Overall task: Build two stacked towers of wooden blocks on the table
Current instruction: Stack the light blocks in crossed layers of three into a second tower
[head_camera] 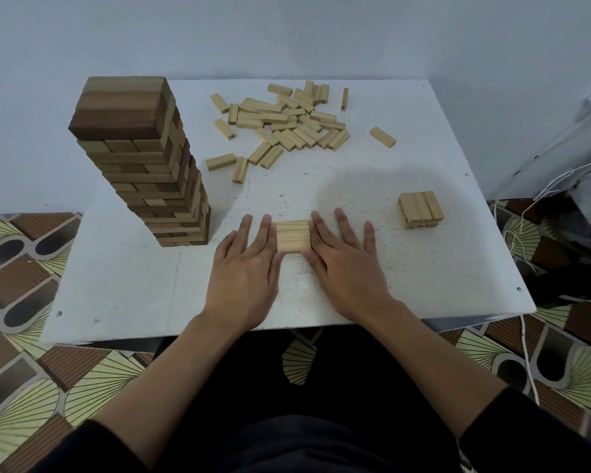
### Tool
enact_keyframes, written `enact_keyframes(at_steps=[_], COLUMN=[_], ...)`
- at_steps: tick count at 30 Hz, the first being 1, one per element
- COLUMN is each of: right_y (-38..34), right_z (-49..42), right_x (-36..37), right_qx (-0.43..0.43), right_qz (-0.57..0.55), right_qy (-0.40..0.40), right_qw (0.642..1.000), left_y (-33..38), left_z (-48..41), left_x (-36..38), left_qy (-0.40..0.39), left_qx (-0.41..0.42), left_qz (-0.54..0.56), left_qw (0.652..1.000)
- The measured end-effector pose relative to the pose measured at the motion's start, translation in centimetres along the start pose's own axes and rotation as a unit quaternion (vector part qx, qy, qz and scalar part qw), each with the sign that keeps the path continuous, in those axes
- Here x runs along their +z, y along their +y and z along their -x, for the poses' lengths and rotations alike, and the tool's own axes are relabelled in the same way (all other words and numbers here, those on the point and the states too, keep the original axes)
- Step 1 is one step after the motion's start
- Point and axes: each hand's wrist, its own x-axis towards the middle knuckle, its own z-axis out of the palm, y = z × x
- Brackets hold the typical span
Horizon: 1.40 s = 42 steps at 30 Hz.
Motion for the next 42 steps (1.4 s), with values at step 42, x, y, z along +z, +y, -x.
enact_keyframes(at_steps=[42], right_y=[0.3], right_z=[0.2], right_x=[-1.2], right_qx=[-0.001], right_qz=[-0.081], right_qy=[-0.027], right_qw=[0.996], left_y=[-1.0], left_z=[0.2], left_x=[-0.5], left_qy=[0.010], left_qx=[0.005], left_qz=[0.128], left_qw=[0.992])
